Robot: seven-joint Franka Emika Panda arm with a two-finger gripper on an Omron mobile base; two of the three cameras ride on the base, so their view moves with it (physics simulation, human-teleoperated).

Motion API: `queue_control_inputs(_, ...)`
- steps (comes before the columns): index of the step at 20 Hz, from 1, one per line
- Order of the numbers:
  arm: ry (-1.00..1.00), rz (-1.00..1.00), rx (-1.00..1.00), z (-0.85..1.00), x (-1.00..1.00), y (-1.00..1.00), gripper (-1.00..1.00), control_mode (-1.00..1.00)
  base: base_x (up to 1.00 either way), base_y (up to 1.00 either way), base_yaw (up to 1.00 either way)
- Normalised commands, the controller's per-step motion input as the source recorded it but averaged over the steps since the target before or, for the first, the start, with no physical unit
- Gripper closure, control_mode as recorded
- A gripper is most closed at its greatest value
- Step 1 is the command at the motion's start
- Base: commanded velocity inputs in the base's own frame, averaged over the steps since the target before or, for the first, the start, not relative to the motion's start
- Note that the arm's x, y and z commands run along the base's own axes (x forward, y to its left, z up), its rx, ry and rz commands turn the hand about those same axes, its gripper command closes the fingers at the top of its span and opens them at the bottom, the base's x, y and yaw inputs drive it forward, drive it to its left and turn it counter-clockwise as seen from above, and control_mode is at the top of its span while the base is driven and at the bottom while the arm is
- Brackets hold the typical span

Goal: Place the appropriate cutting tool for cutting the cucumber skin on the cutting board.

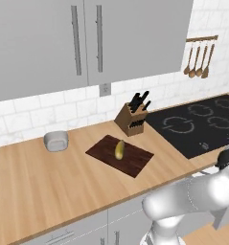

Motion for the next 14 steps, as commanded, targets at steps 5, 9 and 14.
queue_control_inputs(5, 0.02, 0.00, 0.10, -0.50, 0.00, -0.52, -1.00, -1.00, 0.00, 0.00, 0.00)
queue_control_inputs(9, 0.10, 0.00, 0.02, -0.40, -0.01, -0.40, -1.00, -1.00, 0.00, 0.00, 0.00)
queue_control_inputs(14, 0.12, 0.00, 0.01, -0.49, -0.34, -0.52, -1.00, -1.00, 0.00, 0.00, 0.00)
